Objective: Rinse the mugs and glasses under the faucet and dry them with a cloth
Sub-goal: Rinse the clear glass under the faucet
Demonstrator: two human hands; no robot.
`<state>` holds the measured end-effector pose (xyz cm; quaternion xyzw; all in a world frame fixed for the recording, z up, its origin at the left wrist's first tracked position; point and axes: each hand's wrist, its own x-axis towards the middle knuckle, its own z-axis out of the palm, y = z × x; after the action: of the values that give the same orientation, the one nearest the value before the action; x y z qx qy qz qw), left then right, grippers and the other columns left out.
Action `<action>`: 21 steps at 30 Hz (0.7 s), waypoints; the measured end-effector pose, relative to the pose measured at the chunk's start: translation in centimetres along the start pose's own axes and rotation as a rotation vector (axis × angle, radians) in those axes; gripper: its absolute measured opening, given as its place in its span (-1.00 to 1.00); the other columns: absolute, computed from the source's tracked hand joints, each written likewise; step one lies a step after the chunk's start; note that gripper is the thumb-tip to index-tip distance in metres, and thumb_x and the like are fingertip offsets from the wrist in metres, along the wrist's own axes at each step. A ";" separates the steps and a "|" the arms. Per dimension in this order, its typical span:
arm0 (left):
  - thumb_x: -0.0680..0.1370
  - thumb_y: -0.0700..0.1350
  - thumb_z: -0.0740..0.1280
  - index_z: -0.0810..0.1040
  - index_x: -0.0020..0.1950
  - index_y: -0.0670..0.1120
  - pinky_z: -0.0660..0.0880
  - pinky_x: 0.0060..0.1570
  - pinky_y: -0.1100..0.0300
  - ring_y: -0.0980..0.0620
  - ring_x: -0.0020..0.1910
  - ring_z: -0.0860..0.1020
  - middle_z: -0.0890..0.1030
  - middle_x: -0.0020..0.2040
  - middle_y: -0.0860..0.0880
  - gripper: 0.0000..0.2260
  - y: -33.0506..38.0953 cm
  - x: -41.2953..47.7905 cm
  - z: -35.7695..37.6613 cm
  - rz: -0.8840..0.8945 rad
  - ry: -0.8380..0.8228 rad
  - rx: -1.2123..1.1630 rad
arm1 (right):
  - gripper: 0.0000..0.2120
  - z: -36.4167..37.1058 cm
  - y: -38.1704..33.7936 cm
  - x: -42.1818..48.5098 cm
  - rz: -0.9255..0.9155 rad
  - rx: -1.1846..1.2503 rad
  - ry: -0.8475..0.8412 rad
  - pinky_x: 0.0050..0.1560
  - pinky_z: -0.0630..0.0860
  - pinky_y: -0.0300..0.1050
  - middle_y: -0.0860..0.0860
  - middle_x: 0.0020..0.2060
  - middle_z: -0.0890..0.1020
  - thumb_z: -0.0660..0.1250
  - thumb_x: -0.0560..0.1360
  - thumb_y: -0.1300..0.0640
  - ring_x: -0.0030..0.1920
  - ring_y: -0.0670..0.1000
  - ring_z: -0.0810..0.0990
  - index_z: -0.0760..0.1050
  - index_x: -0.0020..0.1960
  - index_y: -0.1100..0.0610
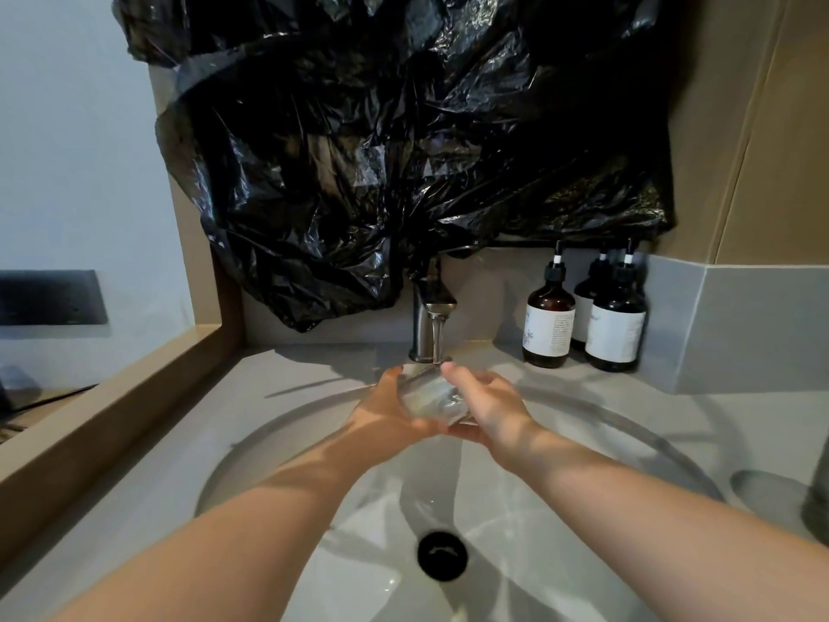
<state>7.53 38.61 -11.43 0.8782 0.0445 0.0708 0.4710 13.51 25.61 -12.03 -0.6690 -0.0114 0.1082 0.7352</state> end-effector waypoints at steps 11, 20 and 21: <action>0.46 -0.07 0.47 0.39 0.30 0.13 0.40 -0.18 0.37 0.16 0.00 0.53 0.54 0.13 0.06 -0.53 0.3 0.2 0.2 0.020 0.076 -0.246 | -0.60 -1.6 -0.7 -0.5 0.206 0.316 -0.048 -0.16 0.64 0.05 0.28 -0.01 0.60 0.30 0.52 -0.12 -0.20 0.20 0.65 0.37 0.02 0.23; 0.54 -0.01 0.38 0.31 0.43 -0.04 0.53 0.01 0.16 0.07 -0.04 0.57 0.57 0.08 -0.02 -0.50 -0.4 0.5 0.1 -0.043 0.010 -0.355 | -0.64 -1.7 -1.0 -0.7 0.229 0.124 -0.064 -0.40 0.58 -0.16 0.14 -0.39 0.60 0.29 0.51 -0.14 -0.48 0.06 0.56 0.44 -0.11 0.19; 0.55 0.00 0.36 0.30 0.44 -0.06 0.54 0.04 0.14 0.05 -0.03 0.56 0.56 0.10 -0.04 -0.50 -0.4 0.6 0.1 -0.061 0.005 -0.381 | -0.66 -1.6 -1.0 -0.8 0.213 0.122 -0.075 -0.35 0.59 -0.13 0.12 -0.38 0.61 0.31 0.50 -0.11 -0.46 0.04 0.59 0.47 -0.09 0.19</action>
<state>8.11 38.87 -11.77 0.7711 0.0582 0.0657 0.6306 13.16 23.82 -11.16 -0.6161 0.0388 0.2114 0.7578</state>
